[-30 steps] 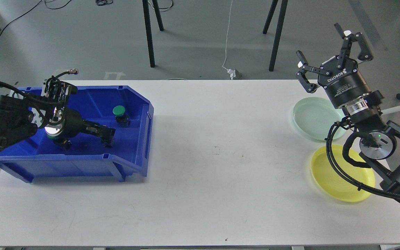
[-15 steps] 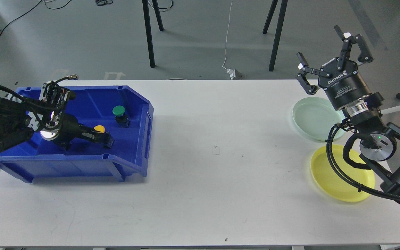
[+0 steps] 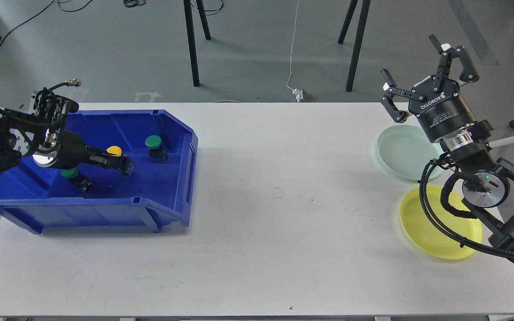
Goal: Pass button and place on color plate
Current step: 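Lift the yellow button and carry it toward the approaching right gripper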
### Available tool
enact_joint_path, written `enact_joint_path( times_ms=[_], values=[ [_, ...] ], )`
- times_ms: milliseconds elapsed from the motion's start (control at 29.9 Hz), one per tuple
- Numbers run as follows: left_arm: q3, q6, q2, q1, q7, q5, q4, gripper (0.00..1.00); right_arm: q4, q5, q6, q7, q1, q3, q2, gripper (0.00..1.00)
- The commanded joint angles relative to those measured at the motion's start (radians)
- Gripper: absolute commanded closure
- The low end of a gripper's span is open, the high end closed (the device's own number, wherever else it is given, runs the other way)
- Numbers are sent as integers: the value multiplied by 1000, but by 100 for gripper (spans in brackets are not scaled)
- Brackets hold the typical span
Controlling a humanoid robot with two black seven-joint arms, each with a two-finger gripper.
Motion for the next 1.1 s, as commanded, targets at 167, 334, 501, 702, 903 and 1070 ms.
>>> enact_joint_path(
  times_ms=[167,334,501,702,903,1070],
  values=[
    [-260,-164,244,-261,0,-23,-426,93,-42,-1,8,0,37,34,-8,1],
    [-339,-164,247,-250,0,-274,-505,93,-41,-3,8,0,39,49,-24,1],
    [-411,-164,96,-126,0,-504,-520,91,-39,-5,8,0,39,75,-26,1],
    [-593,-74,-102,142,0,-560,-453,91,85,-177,8,0,-4,63,-23,1],
    [-875,-77,-214,406,0,-551,-347,91,281,-389,8,0,-115,97,-20,1],
    [-969,-80,-297,505,0,-503,-281,91,334,-532,8,0,-159,95,-9,1]
  ],
)
